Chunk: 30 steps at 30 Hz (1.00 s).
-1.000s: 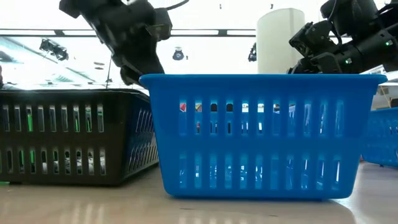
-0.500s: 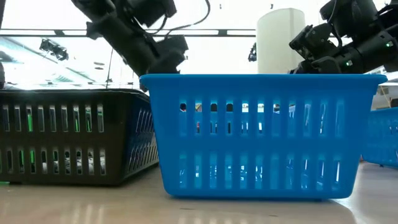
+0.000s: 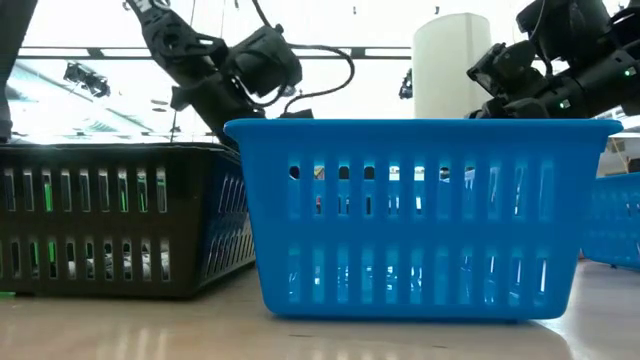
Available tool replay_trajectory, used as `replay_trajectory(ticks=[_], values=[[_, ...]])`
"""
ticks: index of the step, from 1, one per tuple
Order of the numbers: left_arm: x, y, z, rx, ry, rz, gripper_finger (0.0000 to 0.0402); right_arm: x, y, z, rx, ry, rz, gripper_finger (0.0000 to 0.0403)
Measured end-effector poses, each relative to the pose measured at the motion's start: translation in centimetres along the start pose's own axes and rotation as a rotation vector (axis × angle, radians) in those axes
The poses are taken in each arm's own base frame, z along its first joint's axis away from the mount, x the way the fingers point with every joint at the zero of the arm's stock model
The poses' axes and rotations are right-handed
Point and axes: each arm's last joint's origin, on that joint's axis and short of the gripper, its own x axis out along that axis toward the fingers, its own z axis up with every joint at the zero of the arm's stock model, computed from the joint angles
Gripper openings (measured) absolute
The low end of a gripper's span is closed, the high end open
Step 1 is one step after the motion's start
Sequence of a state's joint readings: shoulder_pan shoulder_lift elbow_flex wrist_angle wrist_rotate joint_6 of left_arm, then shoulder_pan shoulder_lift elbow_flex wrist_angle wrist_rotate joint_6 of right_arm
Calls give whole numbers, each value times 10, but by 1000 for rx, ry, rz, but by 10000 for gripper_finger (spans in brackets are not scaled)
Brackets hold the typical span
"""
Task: Sort crayons
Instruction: Put the black crayon into the black bin
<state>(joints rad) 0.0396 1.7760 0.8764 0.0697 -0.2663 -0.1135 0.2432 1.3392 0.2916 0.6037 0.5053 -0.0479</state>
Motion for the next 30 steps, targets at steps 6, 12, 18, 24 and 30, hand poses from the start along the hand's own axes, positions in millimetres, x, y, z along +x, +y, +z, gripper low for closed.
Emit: replay_trajectory(ticks=[6,12,18,24,30], values=[[4,1,0,57,-6,-30,172,0,1,-1,-3,4,36,105],[6,-2,-1,74,-6,-95,172,0,2,-1,-4,5,54,105],[21,-4,-12,74,47,-97,172,0,2,0,1,2,54,105],[28,-6,-18,42,76,-114,142,0,2,0,4,-4,54,105],[27,-6,-18,32,84,-119,68,0,2,0,10,-4,54,105]])
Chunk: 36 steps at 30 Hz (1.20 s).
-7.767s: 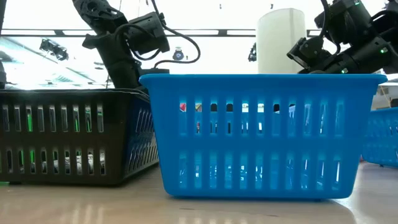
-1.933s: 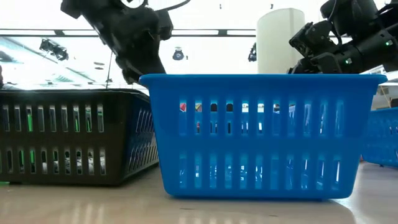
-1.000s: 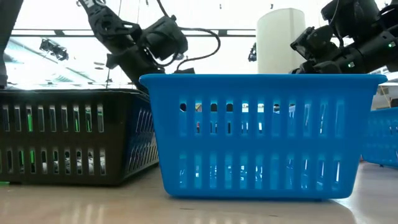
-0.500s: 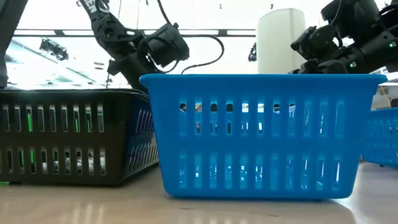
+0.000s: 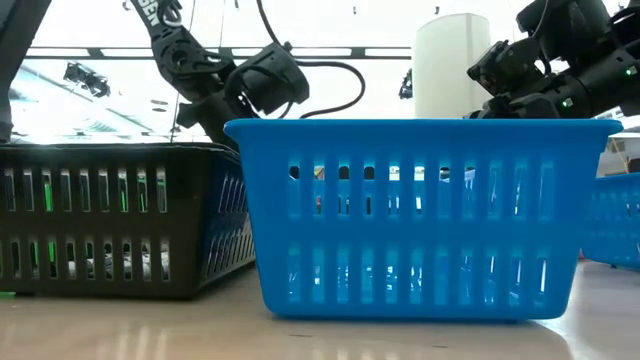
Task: Sort crayons
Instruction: Put the black crayon into the black bin
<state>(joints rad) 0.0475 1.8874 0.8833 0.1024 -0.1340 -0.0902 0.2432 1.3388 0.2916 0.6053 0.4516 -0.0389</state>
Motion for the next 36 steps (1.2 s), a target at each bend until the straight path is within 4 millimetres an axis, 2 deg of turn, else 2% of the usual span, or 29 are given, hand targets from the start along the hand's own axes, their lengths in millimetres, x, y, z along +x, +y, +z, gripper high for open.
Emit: replay_trajectory(ticks=[5,12,16,23,31,36], values=[[0,0,0,-4,3,-1,14,0,0,0,2,0,0,105],[-11,-3,3,-3,-10,21,17,0,0,0,2,1,0,105],[-28,-9,3,48,6,89,17,0,0,0,2,4,0,105],[-69,-22,10,58,-16,164,17,0,0,-1,6,8,-6,105],[-111,-38,13,-27,-61,108,18,0,-1,-1,4,13,-17,105],[-129,-47,13,-74,-93,68,18,0,-1,-2,3,15,-19,105]])
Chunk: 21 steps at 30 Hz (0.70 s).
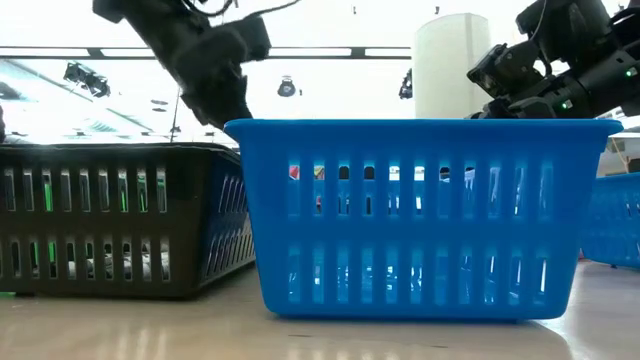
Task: Sort crayons
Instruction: Put the black crayon into the black bin
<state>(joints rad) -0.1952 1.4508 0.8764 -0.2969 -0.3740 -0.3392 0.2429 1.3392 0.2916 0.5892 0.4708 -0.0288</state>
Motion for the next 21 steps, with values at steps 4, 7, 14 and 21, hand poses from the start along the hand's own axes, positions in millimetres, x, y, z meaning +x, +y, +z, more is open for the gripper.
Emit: replay_trajectory(ticks=[4,7,14,21], values=[[-10,-4,-1,-31,-1,-19,18,0,0,0,3,0,0,105],[-12,-7,-4,-44,10,-26,18,0,0,0,4,1,1,105],[-19,-17,-9,-67,36,-91,18,0,0,0,4,1,1,105],[-23,-29,-14,-184,160,-309,18,0,0,0,2,1,1,105]])
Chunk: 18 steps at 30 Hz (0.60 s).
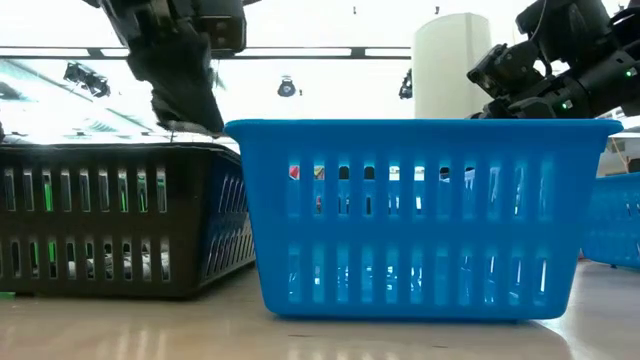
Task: Sort crayons
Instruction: Put the black crayon into the black bin
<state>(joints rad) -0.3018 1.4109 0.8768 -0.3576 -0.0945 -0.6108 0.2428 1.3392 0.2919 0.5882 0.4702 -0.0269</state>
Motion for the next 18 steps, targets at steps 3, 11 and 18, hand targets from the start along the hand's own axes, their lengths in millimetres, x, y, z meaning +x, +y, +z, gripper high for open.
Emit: replay_trajectory(ticks=[3,11,18], values=[[-1,-6,-4,-78,31,-44,18,1,-2,0,-2,1,-12,105],[2,-28,-20,-324,51,-64,18,3,-9,9,-24,-77,-50,105],[19,-50,-31,-435,35,-130,18,3,-13,15,-67,-139,-74,105]])
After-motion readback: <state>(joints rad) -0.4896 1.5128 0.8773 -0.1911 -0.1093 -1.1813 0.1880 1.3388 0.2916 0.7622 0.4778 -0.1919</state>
